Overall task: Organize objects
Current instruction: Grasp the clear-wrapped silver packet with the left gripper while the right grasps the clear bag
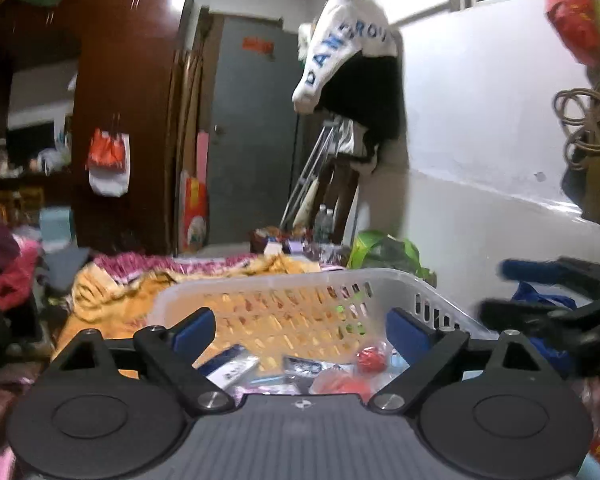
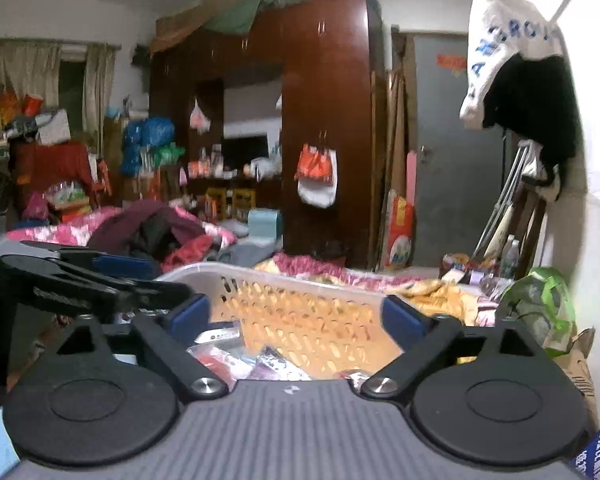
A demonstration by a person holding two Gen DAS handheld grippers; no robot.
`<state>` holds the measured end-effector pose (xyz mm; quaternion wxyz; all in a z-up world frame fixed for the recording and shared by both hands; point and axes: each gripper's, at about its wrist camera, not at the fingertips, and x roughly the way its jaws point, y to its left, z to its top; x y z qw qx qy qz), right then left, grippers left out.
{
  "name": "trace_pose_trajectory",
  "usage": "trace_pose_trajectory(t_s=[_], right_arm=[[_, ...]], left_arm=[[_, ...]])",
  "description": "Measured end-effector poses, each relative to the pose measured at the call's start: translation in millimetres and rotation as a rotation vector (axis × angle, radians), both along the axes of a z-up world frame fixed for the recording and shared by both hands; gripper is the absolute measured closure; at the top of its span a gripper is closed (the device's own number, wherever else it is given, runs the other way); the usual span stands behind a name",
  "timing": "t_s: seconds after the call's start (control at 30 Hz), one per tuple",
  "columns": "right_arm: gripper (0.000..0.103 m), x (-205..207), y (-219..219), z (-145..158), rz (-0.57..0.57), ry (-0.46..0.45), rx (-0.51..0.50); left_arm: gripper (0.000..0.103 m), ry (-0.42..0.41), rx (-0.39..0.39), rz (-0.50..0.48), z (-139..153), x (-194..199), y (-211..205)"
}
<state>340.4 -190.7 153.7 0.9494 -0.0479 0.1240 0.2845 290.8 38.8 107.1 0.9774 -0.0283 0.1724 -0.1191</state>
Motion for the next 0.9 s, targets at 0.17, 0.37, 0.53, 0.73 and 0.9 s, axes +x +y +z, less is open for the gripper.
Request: trace_pose_trajectory(t_s=[0.17, 0.37, 0.53, 0.73, 0.9], right_arm=[[0.000, -32, -65, -29, -0.058, 0.066, 0.094], [0.000, -13, -85, -87, -0.151, 0.231, 0.075], [0.018, 13, -75, -106, -0.122, 0.344, 0.060], [0.035, 8, -72, -136, -0.087, 0.417, 0.042], [0.056, -1, -74, -135, -0.088, 0.403, 0.031]], left_arm=[[0.007, 0.012, 0.013, 0.039, -22, -56, 37], [0.011, 0.225, -0.052, 0.172, -78, -42, 70], [0.015, 0.297, -0.052, 0.148, -96, -15, 67], [0.015, 0.323, -0.083, 0.183, -107, -8, 69], [0.016, 0.329, -0.045, 0.228, -108, -11, 68]])
